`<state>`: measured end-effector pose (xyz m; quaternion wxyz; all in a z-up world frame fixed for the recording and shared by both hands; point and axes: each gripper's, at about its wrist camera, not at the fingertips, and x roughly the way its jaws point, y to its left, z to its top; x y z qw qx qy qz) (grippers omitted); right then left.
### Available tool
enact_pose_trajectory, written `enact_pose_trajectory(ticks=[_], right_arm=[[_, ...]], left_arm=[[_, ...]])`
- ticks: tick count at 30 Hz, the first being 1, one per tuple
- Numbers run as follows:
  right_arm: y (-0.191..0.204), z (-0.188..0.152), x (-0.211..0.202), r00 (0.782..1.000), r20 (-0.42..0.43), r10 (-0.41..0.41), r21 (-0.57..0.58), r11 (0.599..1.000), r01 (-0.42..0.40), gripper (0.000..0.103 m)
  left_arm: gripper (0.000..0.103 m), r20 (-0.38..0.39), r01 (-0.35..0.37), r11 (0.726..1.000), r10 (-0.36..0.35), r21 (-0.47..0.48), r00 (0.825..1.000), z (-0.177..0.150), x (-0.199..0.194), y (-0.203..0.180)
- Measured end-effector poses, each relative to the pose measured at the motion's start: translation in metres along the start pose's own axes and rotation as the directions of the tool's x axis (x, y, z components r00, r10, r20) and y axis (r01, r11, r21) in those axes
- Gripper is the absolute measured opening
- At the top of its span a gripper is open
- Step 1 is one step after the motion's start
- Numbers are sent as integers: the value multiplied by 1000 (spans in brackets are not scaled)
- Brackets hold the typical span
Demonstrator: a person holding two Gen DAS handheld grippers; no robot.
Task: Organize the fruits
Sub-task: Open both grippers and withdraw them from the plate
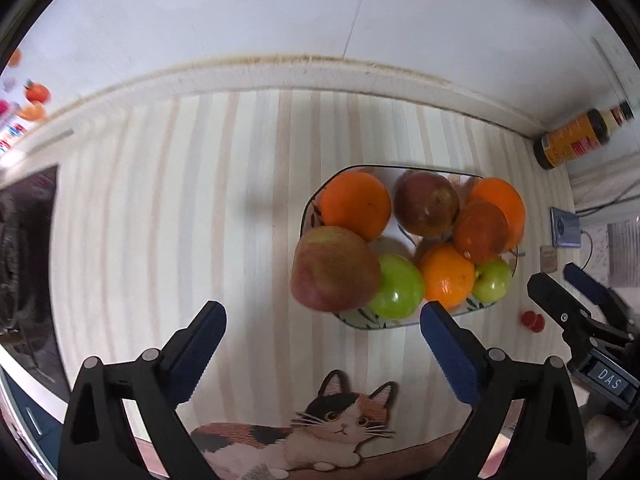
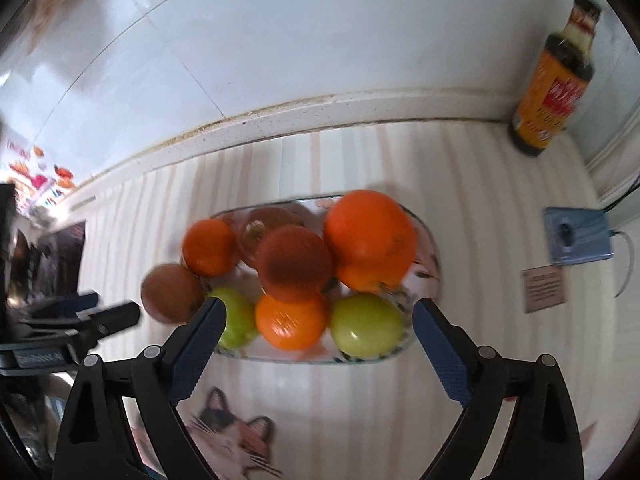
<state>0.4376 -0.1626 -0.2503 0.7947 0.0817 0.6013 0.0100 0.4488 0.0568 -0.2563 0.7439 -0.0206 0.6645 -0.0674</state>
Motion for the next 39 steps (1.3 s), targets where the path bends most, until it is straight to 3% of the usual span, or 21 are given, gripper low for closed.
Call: enact_pose_trajectory(ticks=[4,10,20,30,39], right_arm=[[-5,-26,-24,998,27,-49,-35,998,50,97],[-15,-58,-65,998,55,-42,-41,998,44,97],[-16,-85,-164,981,192,-27,-57,998,38,97],[-13,-109,-234,965,261,-12,-63,998,29,97],[-9,-122,-263,958,287,-2,-68,997,22,97]], left_arm=[[100,83,-44,999,45,-12,996,-26,-18,-10],[100,165,-63,997,69,-41,984,-59,-48,-26],[100,326,-65,998,56,17,944,-104,-130,-63],[100,380,-53,998,38,28,924,-138,-182,-80],[100,413,-45,999,30,26,910,-156,-205,-85]])
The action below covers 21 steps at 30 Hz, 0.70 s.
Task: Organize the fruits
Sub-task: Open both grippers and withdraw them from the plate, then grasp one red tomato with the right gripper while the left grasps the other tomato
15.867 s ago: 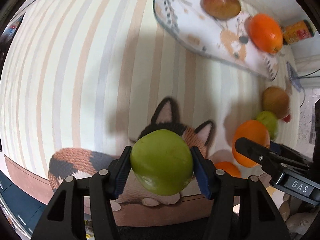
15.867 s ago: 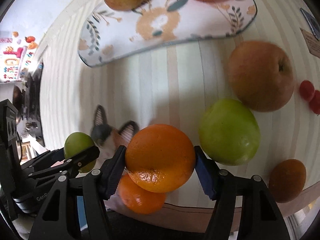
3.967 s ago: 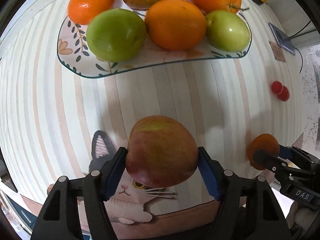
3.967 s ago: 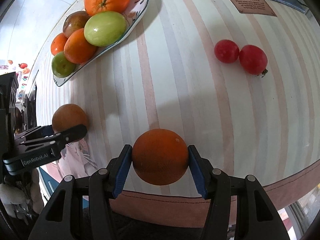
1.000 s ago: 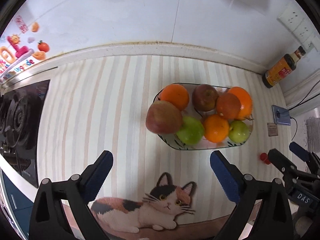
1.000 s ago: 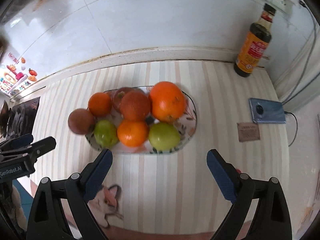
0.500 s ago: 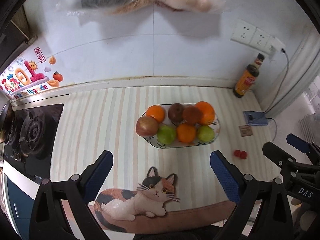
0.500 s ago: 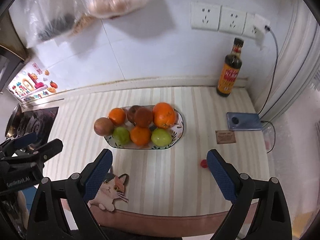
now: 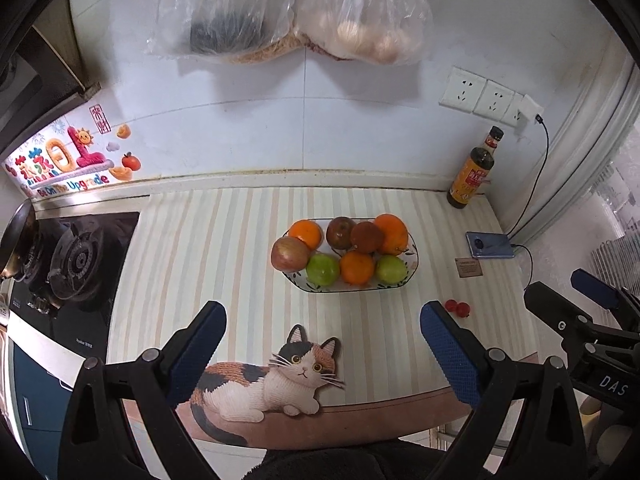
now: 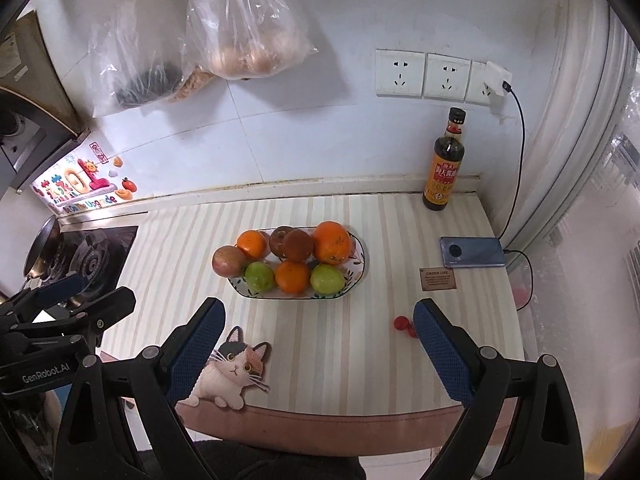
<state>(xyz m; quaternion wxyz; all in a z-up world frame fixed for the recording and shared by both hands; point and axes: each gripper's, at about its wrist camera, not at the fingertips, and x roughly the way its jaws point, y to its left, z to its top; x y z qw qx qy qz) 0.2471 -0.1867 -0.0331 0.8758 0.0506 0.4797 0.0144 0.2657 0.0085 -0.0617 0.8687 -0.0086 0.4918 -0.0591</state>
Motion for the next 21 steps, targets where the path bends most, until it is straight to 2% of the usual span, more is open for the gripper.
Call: enact_pose_trajectory(ticks=[11,16,21], right_arm=[[-7,-2,-3,1000,5,27,28,999,-28,97],[-21,-3,8,998,-3,57,81,995,-56,98],[-48,-5,35,997,-34,73,136,988,-67,98]], left_arm=[[100,23,-9,1000,9,-6,1000,-3,-9,-1],[100,0,4,999,-4,-32,1000,-2,3,0],[101,-16,-28,1000,28,-9,999,2,27,-11]])
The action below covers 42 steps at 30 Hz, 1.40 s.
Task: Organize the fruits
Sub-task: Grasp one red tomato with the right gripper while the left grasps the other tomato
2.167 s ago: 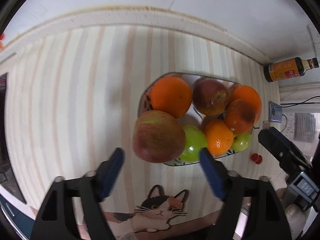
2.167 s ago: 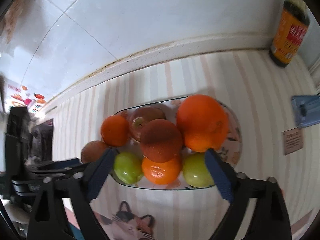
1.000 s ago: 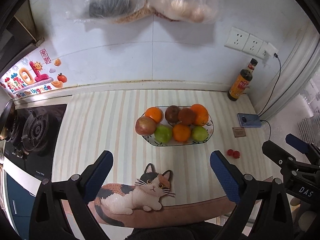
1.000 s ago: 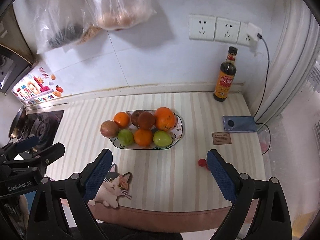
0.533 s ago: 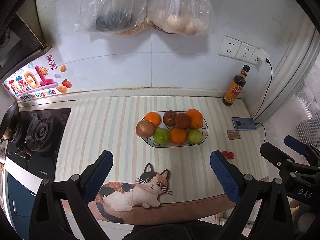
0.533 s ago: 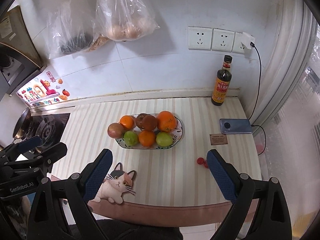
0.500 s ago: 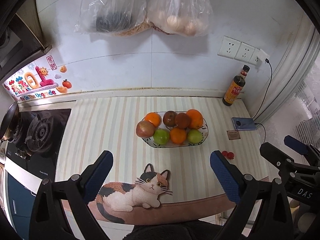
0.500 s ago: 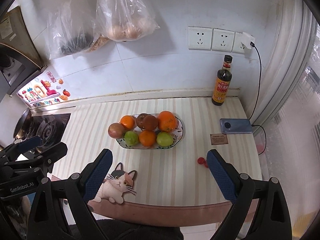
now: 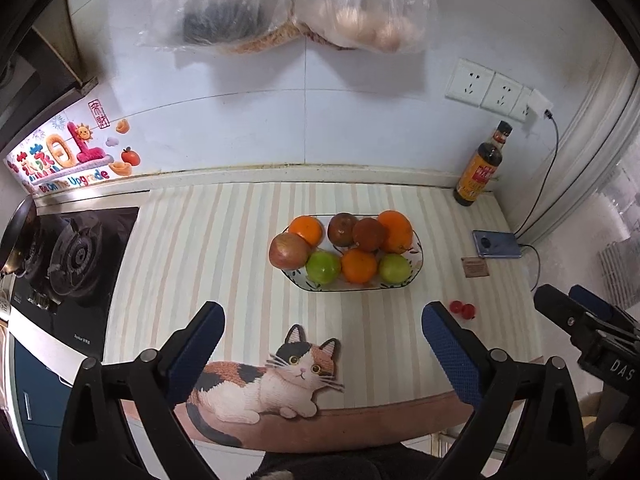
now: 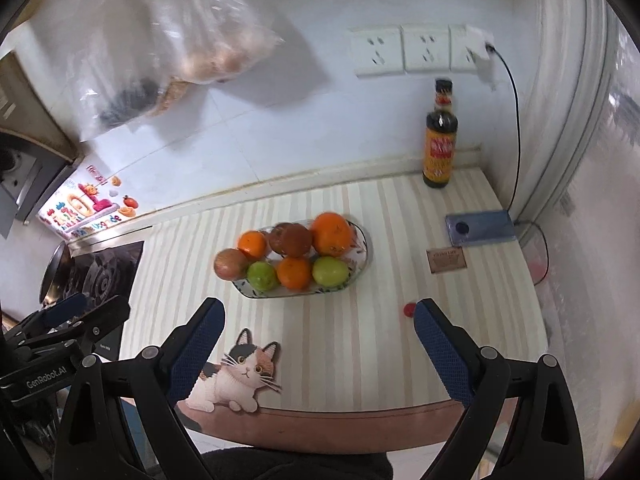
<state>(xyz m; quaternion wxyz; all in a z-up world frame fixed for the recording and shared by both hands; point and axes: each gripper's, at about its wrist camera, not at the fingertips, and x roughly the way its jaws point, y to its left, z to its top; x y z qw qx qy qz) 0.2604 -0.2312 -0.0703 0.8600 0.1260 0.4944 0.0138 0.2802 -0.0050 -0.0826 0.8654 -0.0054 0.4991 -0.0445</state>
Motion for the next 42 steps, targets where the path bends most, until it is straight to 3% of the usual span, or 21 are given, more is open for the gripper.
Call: enact_pose_trajectory(ticks=[8,11,12,16,20,23,28,31,35,42], right_arm=[[-97,-9,69,992,-74,-97,124,987,106,96],[-140,-21,107,989,-137,-57,206,975,85,65],[-152,-26,117,988,-151,-37,232,970,72,59],[-188,-42,167,982,-187,11,280,959,42,46],[-198,-50,208,974,-220,45,277,961,18,34],[-201,-54,234,967,-243,74,279,960,-4,32],[-198,-54,254,965,-252,76,240,971,-13,32],[-197,-52,256,964,-256,70,209,978,-15,31],[-198,-54,249,964,-257,66,187,982,-17,30],[-232,-63,215,976,-208,70,279,960,-9,30]], left_arm=[[101,-57,-10,997,15,80,998,14,64,-46],[101,-94,-18,990,31,138,995,17,98,-75],[101,-111,-17,987,35,158,993,18,109,-85],[101,-192,-9,964,61,264,979,11,159,-128],[101,-302,-3,946,106,323,947,-11,207,-156],[101,-368,3,940,131,341,920,-33,232,-164],[101,-415,0,942,148,337,898,-51,251,-166],[101,-412,1,942,146,335,899,-49,253,-169],[101,-385,32,938,110,344,916,-40,251,-186],[100,-398,128,907,46,402,916,-38,257,-230]])
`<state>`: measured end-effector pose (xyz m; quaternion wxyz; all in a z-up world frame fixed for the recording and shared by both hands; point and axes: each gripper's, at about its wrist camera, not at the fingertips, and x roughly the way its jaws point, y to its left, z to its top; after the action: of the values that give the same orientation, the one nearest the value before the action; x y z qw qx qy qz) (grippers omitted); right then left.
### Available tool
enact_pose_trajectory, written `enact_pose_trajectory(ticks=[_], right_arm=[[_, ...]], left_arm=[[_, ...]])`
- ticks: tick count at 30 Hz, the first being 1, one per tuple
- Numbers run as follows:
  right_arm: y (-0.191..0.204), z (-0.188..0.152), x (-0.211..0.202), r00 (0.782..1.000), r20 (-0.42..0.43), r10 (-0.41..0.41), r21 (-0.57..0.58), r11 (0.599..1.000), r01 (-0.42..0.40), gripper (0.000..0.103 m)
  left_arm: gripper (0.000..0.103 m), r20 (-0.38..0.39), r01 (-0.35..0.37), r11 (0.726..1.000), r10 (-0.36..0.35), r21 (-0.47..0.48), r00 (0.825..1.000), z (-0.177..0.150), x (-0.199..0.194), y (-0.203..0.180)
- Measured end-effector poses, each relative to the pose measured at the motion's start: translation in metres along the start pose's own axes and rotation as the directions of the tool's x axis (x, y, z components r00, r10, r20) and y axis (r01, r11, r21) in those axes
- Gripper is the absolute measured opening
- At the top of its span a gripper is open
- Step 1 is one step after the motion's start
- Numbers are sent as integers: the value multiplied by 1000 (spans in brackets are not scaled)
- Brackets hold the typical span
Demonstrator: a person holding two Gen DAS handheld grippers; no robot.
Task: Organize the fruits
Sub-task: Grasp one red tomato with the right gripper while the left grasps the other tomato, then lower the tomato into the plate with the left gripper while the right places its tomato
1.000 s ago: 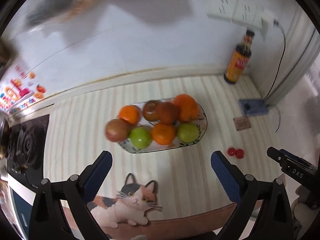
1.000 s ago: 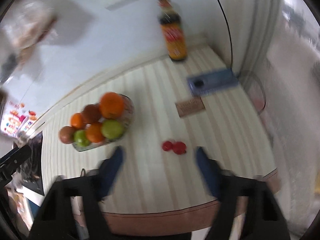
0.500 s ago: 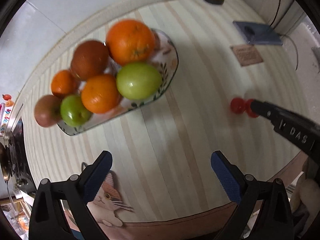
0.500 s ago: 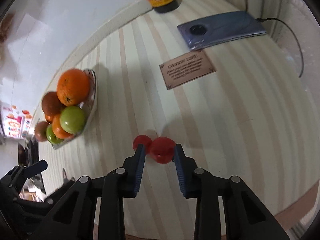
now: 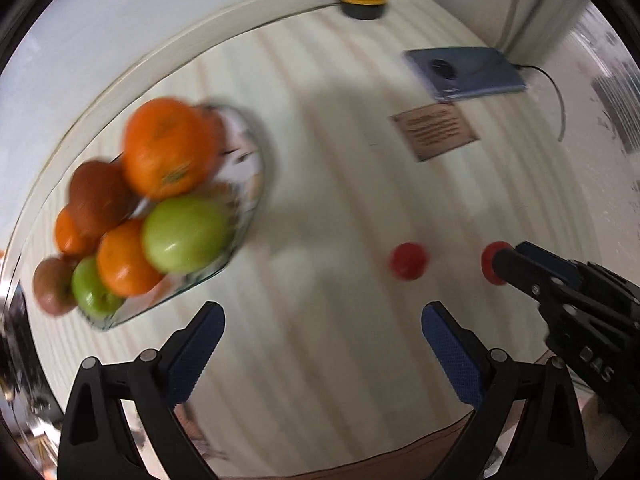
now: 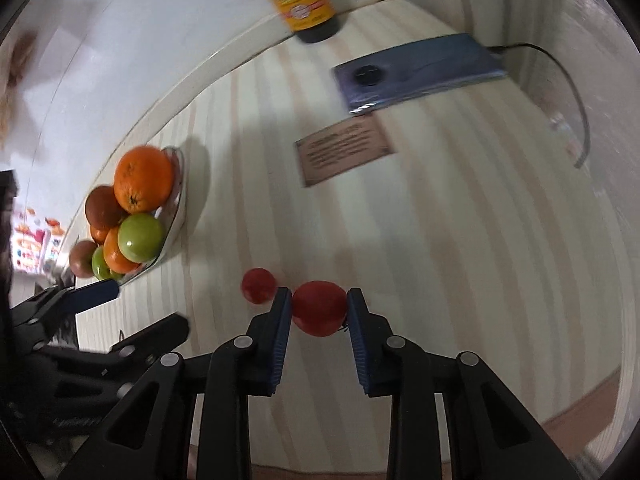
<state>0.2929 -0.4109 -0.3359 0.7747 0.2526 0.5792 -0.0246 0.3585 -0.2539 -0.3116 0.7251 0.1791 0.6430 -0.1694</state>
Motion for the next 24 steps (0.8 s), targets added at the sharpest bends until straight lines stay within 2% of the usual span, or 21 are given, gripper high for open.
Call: enact_pose_trajectory(ticks=[2,4,9,11,14,17,21,24], right_arm=[[-13,-2,-8,1000,7,-9,22,1000,9,31],[-26,-4,-12,1000,8,-18,45,999,18,31],[-44,-8,-17,1000,19,-21,93,996,19,31],[-47,-9,-18,999,24,-21,105,994,18,31],[-49,-11,-18,999,30,-21,119,993,17,31],[-50,-12,-18,999,30,-19,132,991,15,31],[-51,-14,-19,999,29,-22,130,991,18,31],[-51,-14,-18,999,27,-21,129,991,17,31]], left_arm=[[92,0,13,999,-13,40,1000,3,8,-13],[77,-25,34,997,-33,64,999,7,15,-23],[61,-59,64,993,-59,99,997,14,29,-45],[60,-65,69,991,-62,113,996,15,33,-52],[48,-73,79,989,-71,128,995,18,36,-60],[42,-77,83,987,-73,137,994,22,39,-64],[28,-84,93,986,-83,137,993,23,42,-65],[24,-76,102,985,-93,138,993,29,43,-58]])
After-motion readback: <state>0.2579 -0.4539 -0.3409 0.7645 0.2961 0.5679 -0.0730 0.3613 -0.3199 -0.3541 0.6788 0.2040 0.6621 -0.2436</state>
